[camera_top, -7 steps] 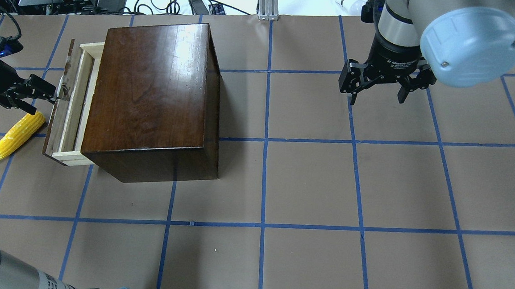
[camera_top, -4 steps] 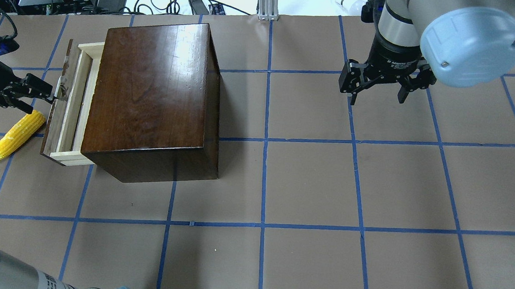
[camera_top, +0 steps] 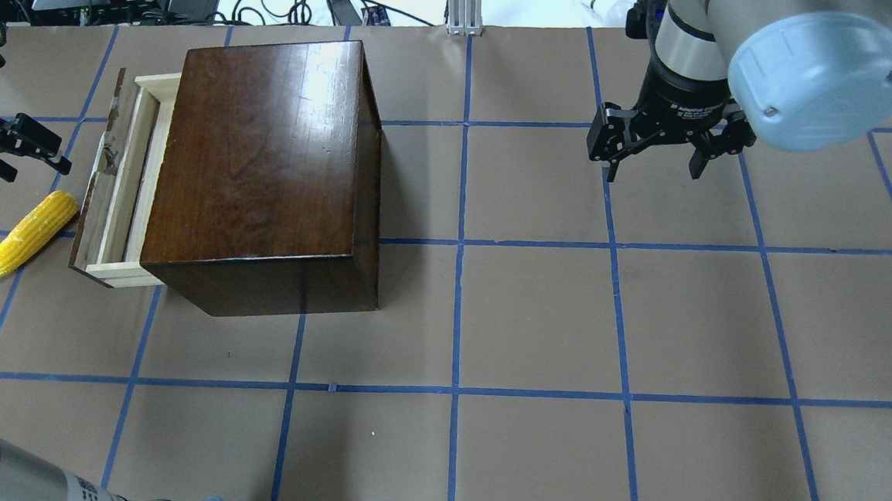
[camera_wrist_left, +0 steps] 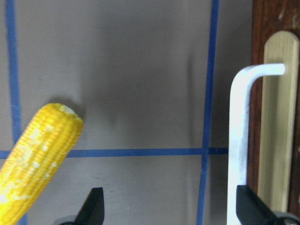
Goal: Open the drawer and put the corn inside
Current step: 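Release the handle and move the left gripper to the yellow corn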
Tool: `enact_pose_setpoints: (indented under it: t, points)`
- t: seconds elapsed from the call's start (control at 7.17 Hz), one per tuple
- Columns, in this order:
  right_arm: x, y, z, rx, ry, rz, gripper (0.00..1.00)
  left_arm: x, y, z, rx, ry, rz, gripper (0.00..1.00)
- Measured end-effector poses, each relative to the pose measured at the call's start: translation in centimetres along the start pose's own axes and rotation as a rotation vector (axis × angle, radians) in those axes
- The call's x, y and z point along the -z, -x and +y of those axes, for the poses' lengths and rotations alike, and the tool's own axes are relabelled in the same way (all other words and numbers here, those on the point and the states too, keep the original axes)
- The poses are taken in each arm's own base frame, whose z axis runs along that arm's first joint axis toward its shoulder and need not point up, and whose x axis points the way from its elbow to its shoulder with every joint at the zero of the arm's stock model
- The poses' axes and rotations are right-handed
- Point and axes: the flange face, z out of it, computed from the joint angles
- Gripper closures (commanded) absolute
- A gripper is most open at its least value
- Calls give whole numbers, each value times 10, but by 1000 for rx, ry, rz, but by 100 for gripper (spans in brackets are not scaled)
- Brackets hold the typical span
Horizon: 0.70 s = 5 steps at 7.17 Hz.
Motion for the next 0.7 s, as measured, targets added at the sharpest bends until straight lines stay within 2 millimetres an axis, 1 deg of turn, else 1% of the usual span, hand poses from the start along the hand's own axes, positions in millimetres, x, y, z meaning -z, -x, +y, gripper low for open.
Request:
enact_pose_setpoints:
  t: [0.14, 0.28, 0.56, 0.7]
  points:
    - [0, 0, 0, 0, 1, 0, 0, -3, 8, 0, -71, 20, -41, 0]
    - [0, 0, 0, 0, 1, 0, 0, -13, 17, -3, -153, 23, -67, 0]
    - [0, 0, 0, 0, 1, 0, 0, -39, 34, -13, -265, 18, -91, 0]
    - [0, 0, 0, 0, 0, 0, 0, -54, 46, -16, -326, 20, -98, 0]
